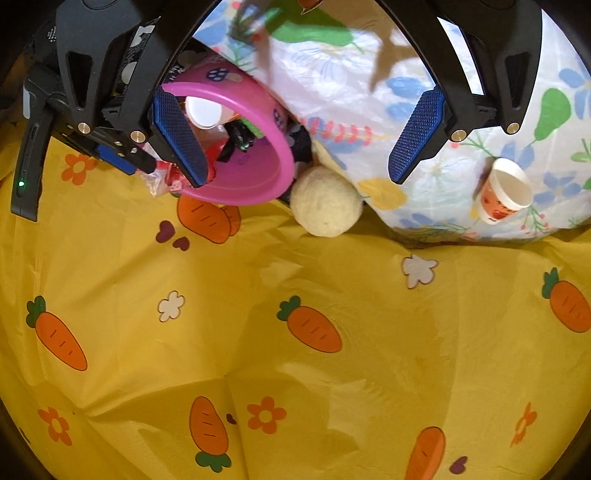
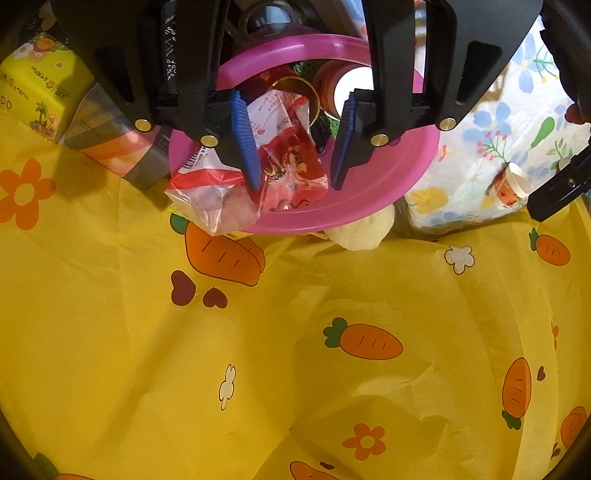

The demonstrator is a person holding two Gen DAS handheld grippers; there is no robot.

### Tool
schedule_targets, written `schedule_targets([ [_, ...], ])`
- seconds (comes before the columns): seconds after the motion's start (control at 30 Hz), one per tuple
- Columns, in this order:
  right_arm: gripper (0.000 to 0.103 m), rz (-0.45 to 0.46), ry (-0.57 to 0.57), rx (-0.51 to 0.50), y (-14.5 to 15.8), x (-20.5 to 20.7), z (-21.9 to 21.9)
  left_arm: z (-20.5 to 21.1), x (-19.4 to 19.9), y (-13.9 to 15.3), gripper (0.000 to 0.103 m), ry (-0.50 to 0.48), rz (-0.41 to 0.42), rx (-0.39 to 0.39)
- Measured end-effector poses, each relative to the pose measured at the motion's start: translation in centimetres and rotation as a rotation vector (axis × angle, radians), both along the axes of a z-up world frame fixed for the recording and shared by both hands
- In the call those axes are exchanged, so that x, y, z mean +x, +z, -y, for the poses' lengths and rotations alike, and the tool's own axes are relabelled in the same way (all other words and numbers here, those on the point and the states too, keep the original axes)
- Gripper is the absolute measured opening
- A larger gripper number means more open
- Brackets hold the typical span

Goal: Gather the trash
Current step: 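Open both grippers to drop the bag and wrapper into the bucket, then grasp the white orange-print cup with the right gripper while the left gripper moves toward the red cup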

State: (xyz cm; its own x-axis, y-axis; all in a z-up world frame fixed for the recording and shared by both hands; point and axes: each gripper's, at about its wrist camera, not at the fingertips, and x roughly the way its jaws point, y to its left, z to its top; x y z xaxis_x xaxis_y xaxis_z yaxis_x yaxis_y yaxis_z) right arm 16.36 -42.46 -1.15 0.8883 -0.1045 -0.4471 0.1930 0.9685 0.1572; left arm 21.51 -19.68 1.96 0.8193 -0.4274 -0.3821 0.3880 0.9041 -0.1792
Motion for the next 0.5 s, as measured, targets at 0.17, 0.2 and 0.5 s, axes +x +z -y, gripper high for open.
schedule_targets([
  [0.17, 0.07, 0.053, -0.033, -0.016, 0.9, -2.2, -2.0, -3.9, -1.3, 0.1, 0.097, 0.137, -0.017, 0.0],
  [0.2, 0.074, 0.066, -0.034, -0.023, 1.2, -2.6, -2.6, -4.7, -1.6, 0.1, 0.097, 0.162, -0.021, 0.004],
  [0.5, 0.089, 0.105, 0.059, 0.007, 2.6, -4.1, -8.1, -13.3, -4.3, 0.3, 0.097, 0.394, -0.02, 0.08],
])
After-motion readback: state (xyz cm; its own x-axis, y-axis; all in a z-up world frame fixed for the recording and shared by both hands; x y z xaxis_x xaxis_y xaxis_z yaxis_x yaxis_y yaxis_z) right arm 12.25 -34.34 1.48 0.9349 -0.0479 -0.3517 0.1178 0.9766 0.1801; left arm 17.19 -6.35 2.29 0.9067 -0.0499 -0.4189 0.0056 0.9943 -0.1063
